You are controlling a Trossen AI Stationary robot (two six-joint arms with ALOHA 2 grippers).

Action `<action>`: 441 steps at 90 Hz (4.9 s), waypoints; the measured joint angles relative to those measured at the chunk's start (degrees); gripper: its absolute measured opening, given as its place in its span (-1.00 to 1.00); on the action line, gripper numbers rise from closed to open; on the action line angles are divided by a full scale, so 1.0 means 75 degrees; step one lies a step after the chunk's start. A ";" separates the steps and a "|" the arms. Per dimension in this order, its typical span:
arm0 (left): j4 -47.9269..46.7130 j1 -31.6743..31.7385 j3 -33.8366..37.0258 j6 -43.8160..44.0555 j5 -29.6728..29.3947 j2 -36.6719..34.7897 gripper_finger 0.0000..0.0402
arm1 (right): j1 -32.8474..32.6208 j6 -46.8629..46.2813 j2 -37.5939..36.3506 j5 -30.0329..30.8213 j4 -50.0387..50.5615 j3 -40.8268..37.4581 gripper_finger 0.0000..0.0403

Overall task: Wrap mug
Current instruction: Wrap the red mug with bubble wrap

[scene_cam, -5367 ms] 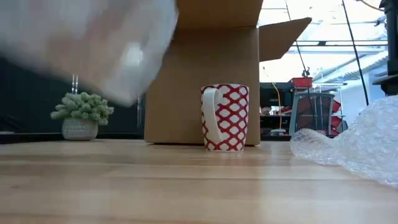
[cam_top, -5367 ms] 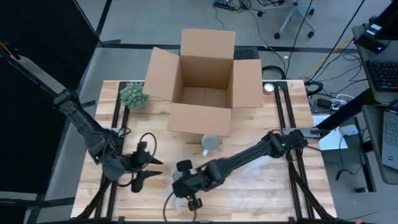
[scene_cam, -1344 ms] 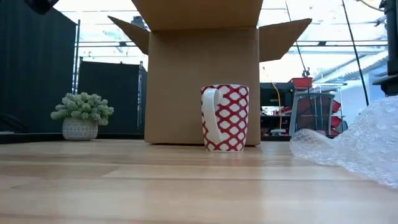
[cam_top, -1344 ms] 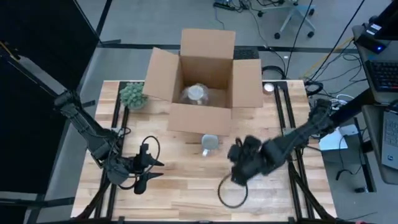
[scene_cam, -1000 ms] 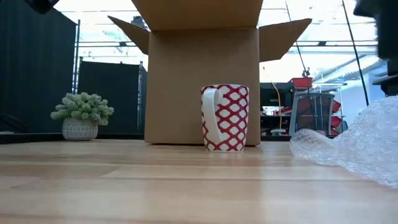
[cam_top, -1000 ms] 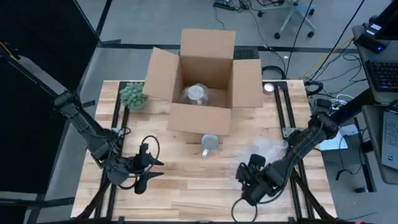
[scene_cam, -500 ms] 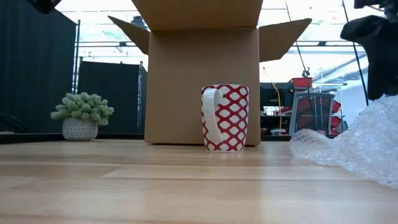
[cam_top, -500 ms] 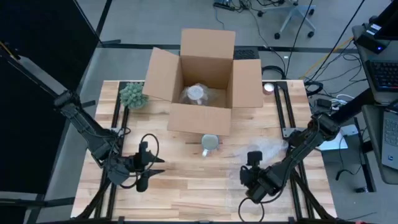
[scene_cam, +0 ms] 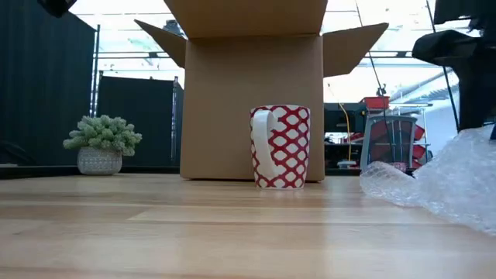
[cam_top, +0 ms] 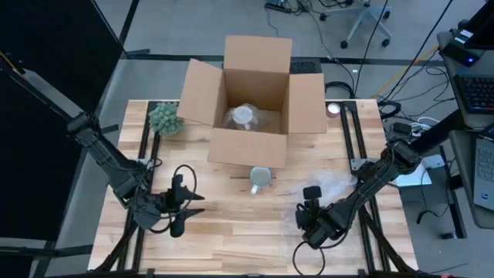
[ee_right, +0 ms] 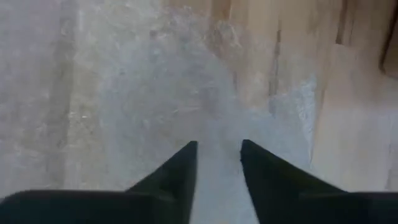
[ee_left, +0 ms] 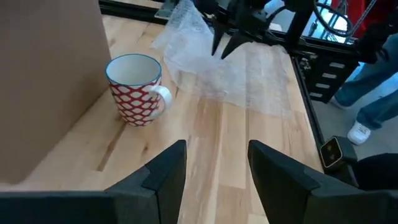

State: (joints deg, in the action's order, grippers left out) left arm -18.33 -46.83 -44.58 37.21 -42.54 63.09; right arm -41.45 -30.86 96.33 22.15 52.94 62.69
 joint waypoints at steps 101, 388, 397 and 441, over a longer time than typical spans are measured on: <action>0.1968 0.0542 -0.0615 -0.0643 0.0726 0.2074 -0.20 | 0.1671 0.4607 0.0574 -0.0383 -0.7875 0.0552 -0.98; -0.3869 0.1561 -0.0970 0.0789 0.5125 0.4220 -0.20 | -0.0745 -0.3558 0.1224 -0.1413 0.1234 0.0453 -0.15; -0.4465 0.1568 -0.0970 0.1000 0.5124 0.4220 -0.20 | -0.0502 -0.3564 0.1185 -0.1403 0.1440 0.0490 -0.15; -0.4627 0.1054 -0.1515 0.1040 0.3881 0.2839 -0.20 | 0.0048 -0.2947 -0.0509 0.1065 -0.0252 0.0956 -0.15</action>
State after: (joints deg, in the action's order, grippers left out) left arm -53.03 -38.92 -55.94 45.01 -13.43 84.38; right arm -41.09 -52.96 92.51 30.14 51.05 69.86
